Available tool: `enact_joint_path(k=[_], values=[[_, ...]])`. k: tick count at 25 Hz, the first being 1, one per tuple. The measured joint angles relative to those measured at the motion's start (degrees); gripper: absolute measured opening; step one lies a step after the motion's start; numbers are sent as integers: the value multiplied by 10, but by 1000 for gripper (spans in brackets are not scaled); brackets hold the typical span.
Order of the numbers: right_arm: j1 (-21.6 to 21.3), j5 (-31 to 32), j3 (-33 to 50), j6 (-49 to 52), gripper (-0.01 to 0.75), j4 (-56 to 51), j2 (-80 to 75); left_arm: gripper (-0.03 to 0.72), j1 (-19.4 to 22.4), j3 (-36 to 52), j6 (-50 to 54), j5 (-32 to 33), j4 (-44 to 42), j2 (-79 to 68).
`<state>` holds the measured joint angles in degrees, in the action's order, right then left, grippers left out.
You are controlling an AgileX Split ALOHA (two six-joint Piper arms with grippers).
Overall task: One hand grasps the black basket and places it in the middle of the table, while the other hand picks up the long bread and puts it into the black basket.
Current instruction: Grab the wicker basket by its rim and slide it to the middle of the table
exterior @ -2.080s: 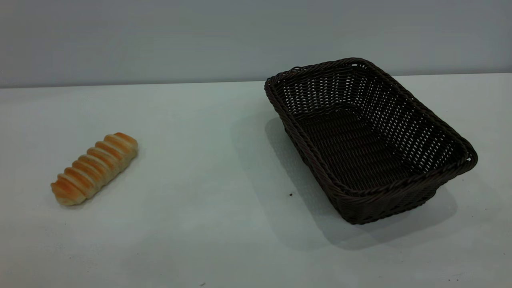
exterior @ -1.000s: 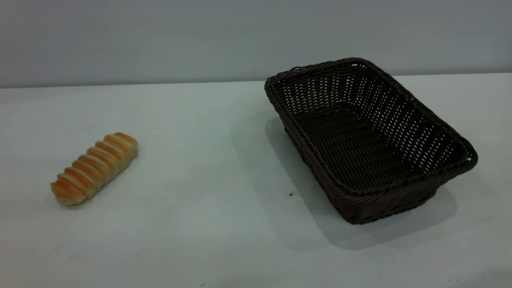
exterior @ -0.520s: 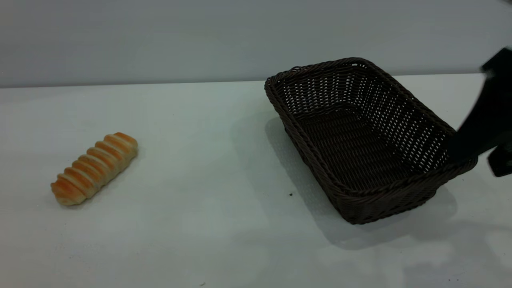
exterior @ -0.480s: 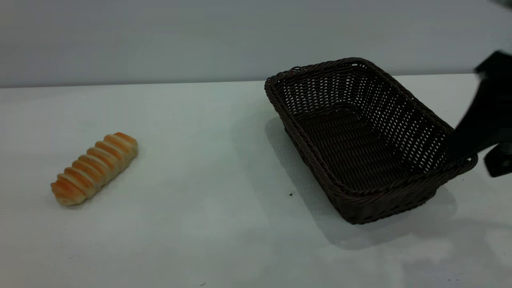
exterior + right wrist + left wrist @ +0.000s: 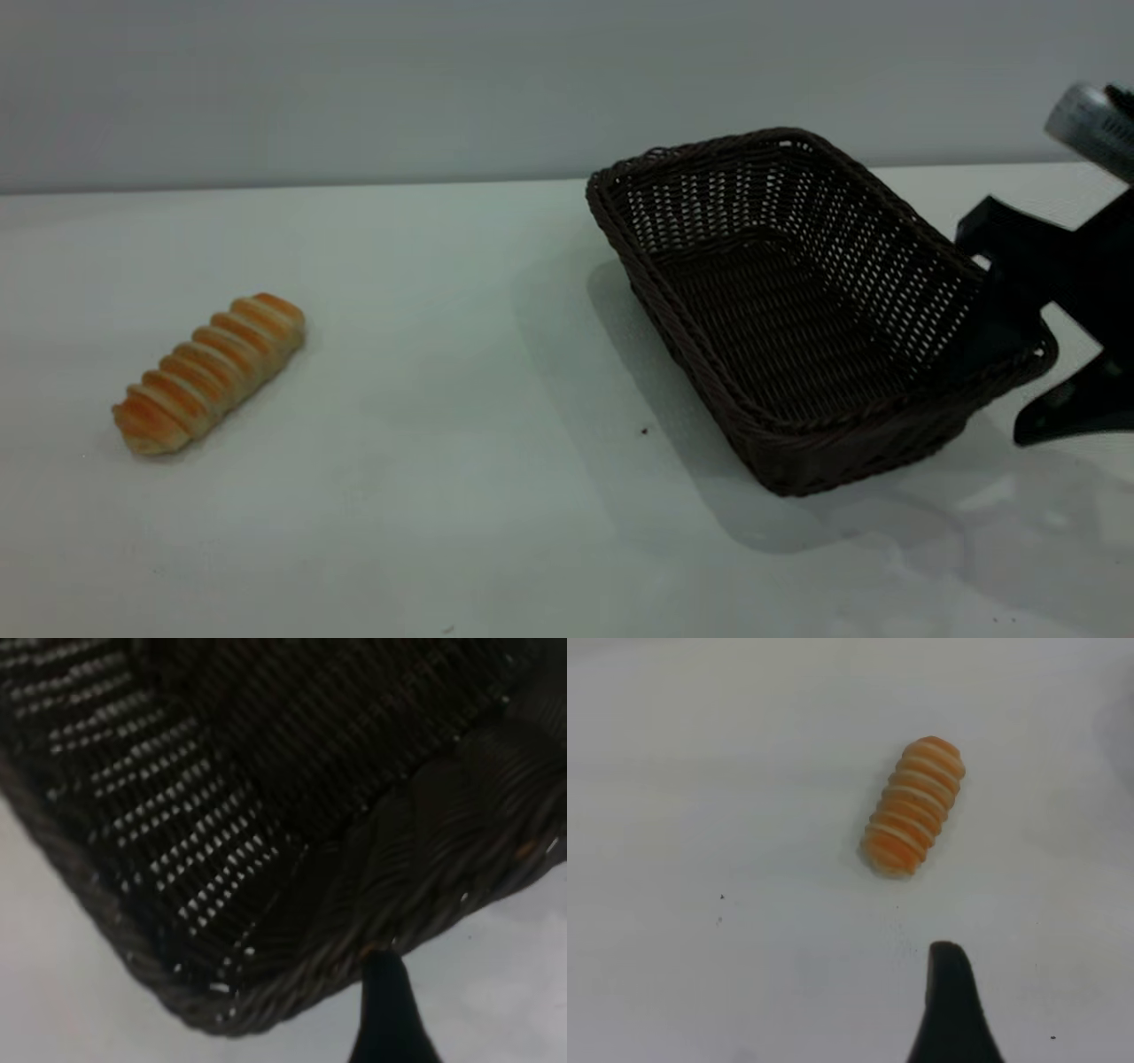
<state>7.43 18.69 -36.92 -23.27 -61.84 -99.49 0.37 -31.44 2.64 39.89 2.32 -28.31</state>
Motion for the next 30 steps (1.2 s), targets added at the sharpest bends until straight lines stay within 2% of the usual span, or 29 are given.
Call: enact_joint_path(k=[14,30], values=[[0,-38,-2,-91,522,-171,-17,538,0,0,-1,0,-1,0],[0,-44,-2,-97,523,-191,-17,538,0,0,-1,0,-1,0]])
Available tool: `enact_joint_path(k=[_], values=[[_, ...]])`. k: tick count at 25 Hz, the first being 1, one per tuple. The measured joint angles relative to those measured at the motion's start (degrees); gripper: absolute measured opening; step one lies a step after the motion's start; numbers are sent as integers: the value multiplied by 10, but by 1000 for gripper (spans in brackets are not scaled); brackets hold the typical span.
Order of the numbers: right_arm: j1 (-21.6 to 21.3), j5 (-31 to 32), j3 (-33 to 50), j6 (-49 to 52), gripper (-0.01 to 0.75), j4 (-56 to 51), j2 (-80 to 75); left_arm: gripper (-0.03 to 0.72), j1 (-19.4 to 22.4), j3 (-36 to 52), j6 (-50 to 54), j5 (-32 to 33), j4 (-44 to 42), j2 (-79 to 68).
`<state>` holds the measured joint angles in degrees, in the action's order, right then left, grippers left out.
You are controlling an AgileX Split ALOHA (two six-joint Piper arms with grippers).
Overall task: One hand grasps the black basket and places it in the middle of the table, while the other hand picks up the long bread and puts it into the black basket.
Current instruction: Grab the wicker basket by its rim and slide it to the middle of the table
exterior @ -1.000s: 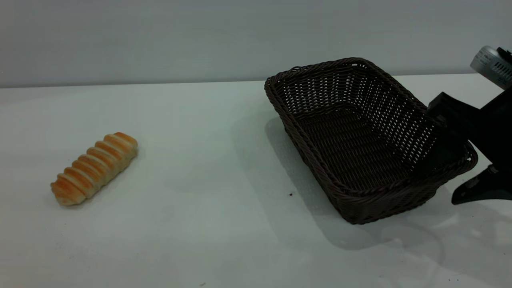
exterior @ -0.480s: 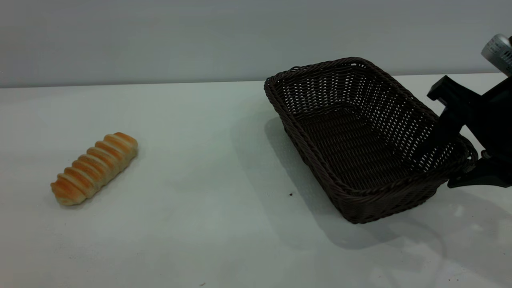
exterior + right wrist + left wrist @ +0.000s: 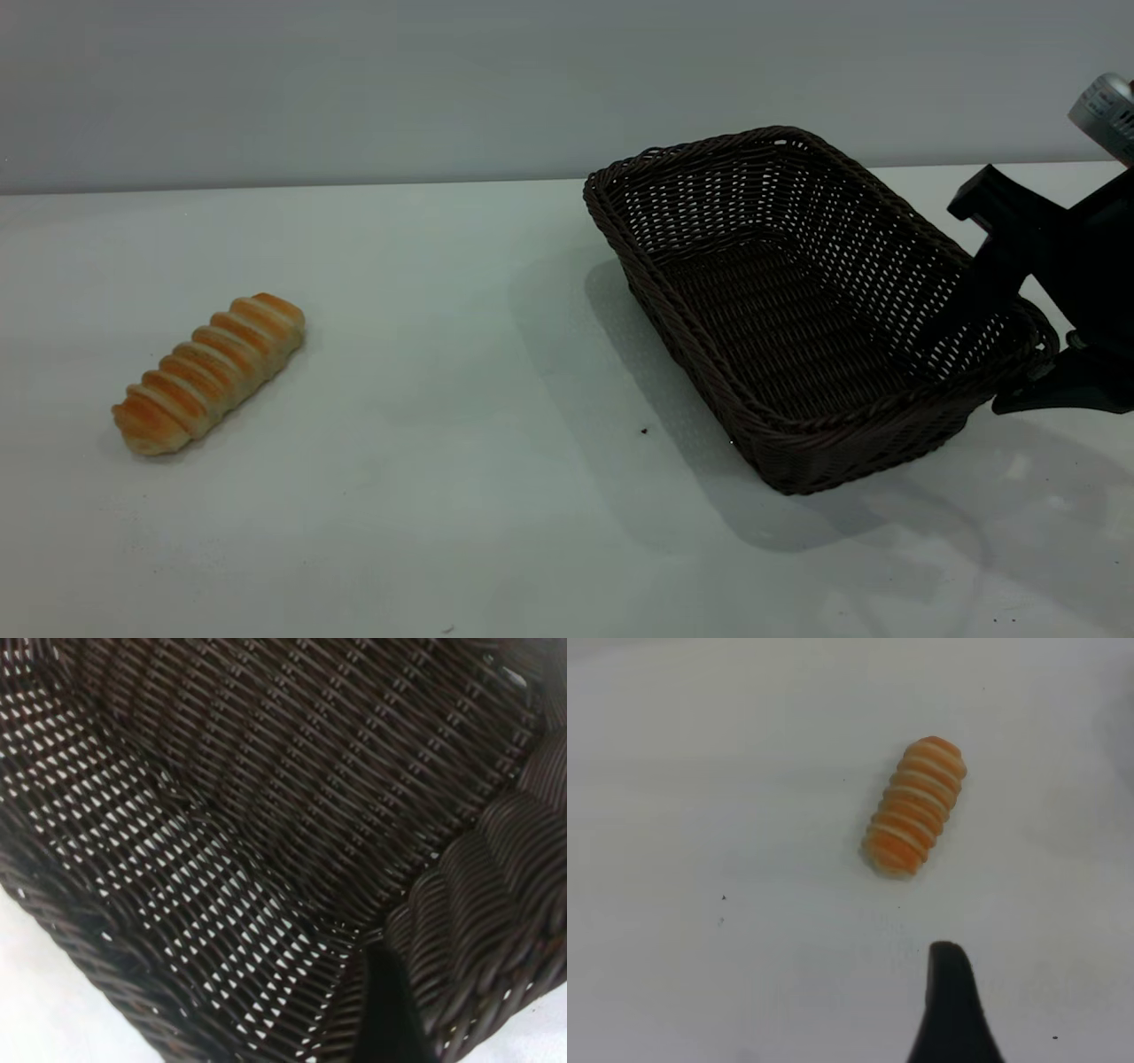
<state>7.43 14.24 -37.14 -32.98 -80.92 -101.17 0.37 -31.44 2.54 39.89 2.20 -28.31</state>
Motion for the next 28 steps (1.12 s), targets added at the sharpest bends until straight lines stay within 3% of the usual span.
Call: enact_joint_path(k=[21,28], values=[[0,-13,0,91,523,0,-2,538,0,0,0,0,0,0],[0,-8,-9,96,523,-29,-70,538,0,0,0,-1,0,0]])
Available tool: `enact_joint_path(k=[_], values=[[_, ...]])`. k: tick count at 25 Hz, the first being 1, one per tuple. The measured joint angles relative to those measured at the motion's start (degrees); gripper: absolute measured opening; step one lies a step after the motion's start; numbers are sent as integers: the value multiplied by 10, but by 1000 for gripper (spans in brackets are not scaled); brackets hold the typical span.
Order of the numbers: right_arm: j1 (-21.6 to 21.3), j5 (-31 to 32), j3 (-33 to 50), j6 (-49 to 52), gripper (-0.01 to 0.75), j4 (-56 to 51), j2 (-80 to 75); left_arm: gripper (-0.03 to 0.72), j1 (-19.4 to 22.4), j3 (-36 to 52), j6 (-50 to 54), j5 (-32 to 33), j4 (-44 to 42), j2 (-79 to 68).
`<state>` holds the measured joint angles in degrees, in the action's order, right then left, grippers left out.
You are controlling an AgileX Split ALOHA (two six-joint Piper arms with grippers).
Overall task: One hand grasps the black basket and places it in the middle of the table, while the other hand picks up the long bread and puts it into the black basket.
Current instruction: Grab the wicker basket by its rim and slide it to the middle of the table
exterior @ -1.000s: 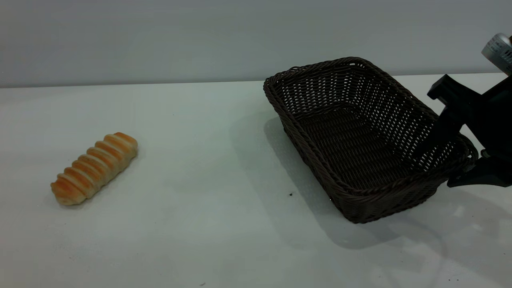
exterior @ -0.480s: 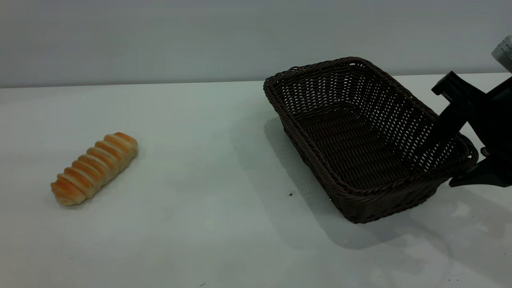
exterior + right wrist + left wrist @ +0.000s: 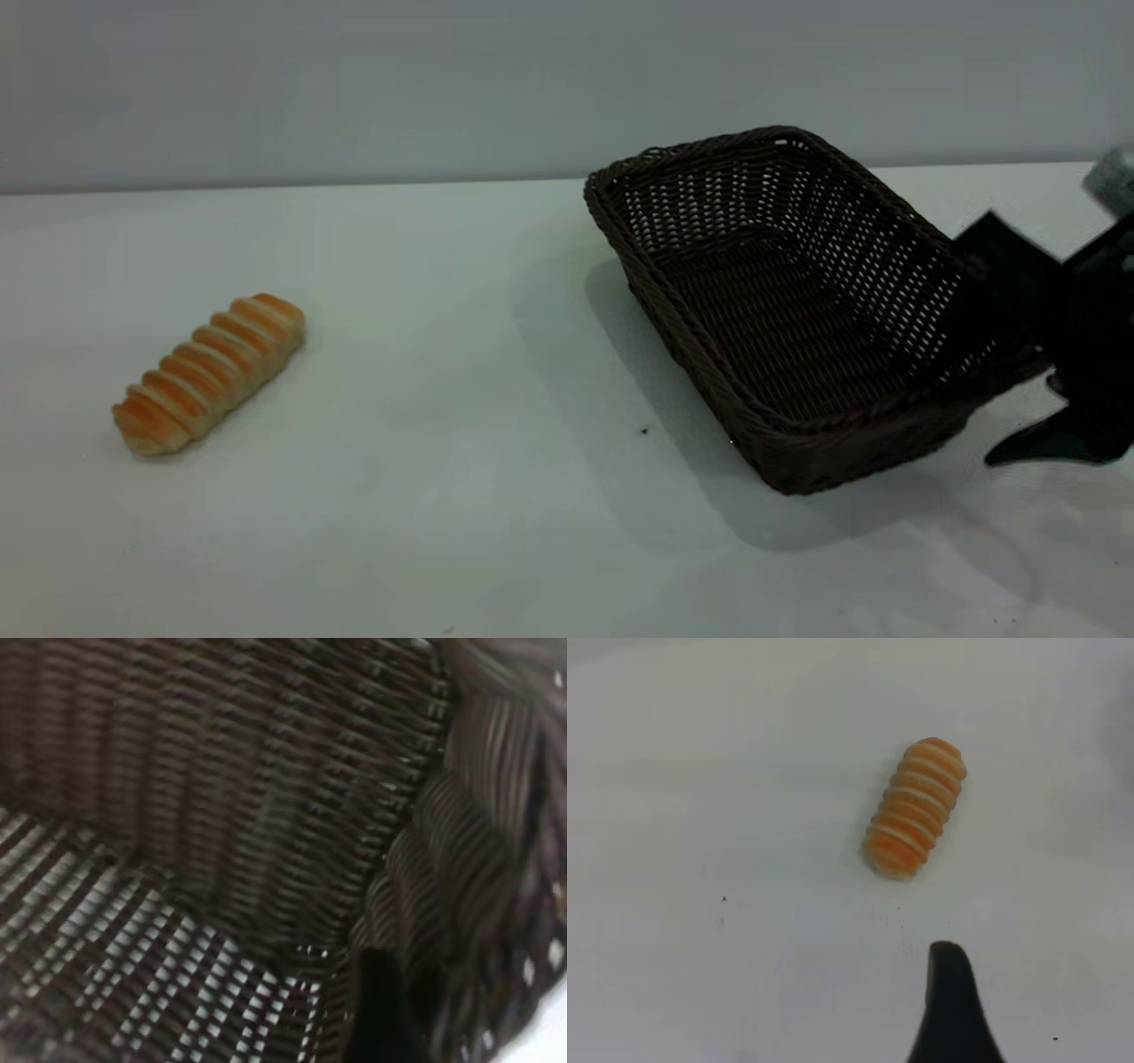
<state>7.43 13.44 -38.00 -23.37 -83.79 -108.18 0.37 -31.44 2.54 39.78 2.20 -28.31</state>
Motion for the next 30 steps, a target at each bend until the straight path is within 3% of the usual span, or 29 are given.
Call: enact_joint_path(k=[7,12,17,23,30], values=[[0,15,-40,-25,524,-7,-30,538,0,0,0,-1,0,0],[0,-18,-55,-25,490,-12,-39,538,0,0,0,-1,0,0],[0,-33,-63,-33,369,-25,-67,538,0,0,0,-1,0,0],[0,-34,-87,-97,101,-39,-69,538,0,0,0,-1,0,0],[0,9,-155,-157,101,48,-66,538,0,0,0,-1,0,0]])
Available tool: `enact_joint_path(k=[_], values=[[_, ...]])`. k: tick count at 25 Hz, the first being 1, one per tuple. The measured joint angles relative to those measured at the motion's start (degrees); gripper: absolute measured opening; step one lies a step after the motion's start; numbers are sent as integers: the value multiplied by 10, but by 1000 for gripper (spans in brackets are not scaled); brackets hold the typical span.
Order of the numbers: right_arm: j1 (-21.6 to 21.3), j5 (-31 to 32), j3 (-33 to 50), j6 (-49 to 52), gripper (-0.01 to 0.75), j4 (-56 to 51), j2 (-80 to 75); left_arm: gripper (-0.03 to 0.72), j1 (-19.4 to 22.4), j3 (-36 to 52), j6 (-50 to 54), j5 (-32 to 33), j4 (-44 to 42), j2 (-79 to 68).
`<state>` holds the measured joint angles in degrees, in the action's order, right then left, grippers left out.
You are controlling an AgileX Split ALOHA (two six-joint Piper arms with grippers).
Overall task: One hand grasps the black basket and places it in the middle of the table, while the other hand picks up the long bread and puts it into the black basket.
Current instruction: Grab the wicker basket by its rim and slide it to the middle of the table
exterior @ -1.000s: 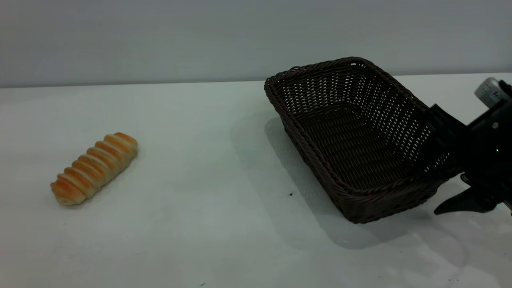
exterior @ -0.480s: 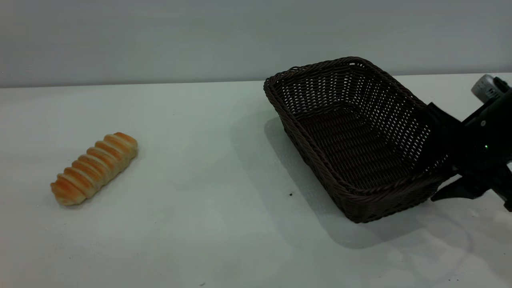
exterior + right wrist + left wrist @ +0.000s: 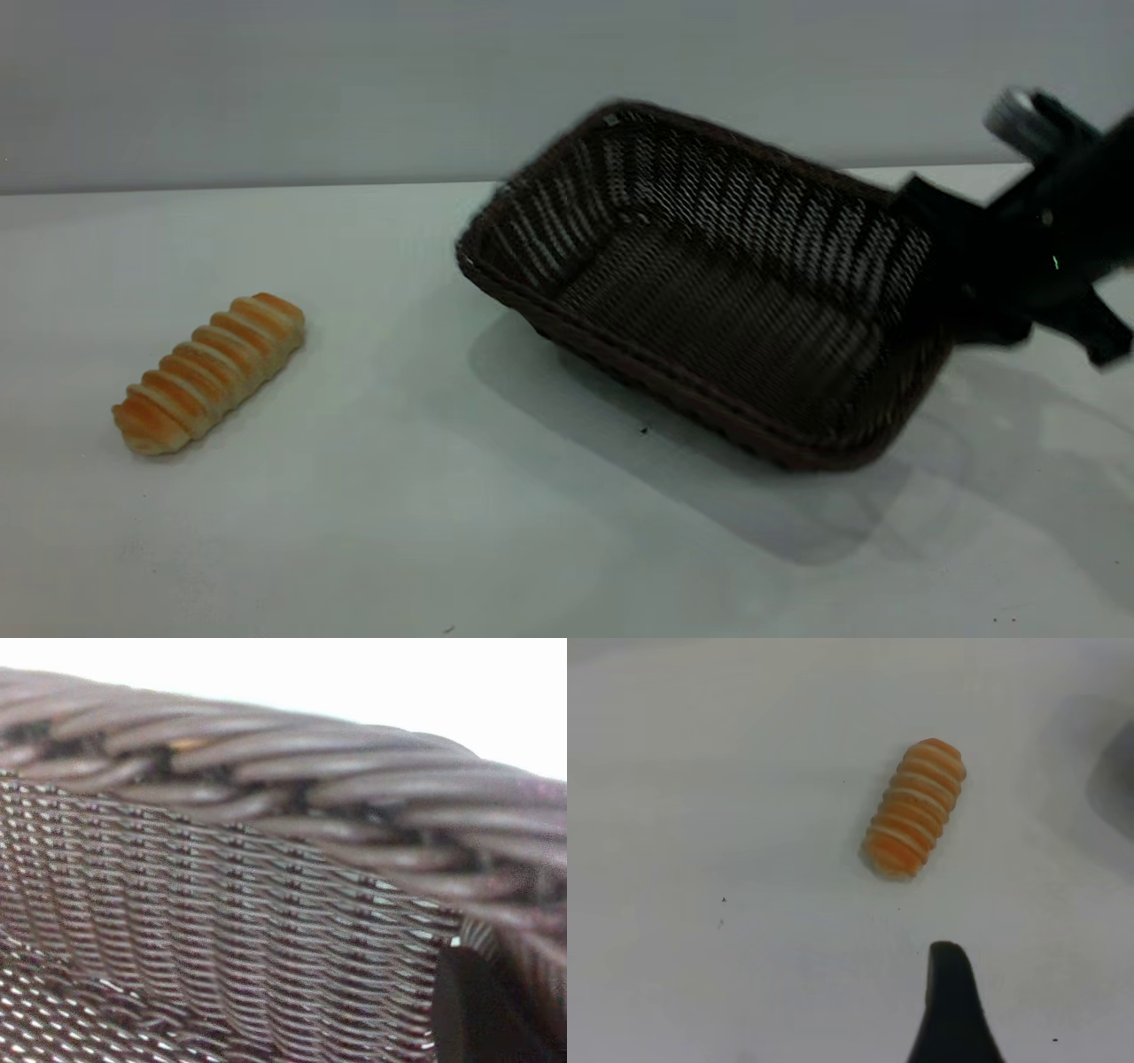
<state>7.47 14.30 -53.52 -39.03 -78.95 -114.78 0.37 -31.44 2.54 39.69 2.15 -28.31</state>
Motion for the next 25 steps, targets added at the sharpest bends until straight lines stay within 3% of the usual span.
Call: enact_joint_path(k=[8,14,20,25], values=[[6,216,-182,127,101,260,-69,538,0,0,0,0,0,0],[38,278,-309,231,101,402,-123,538,0,0,0,0,0,0],[79,322,-419,289,101,430,-191,538,0,0,0,0,0,0],[91,338,-445,312,116,457,-224,538,0,0,0,2,0,0]])
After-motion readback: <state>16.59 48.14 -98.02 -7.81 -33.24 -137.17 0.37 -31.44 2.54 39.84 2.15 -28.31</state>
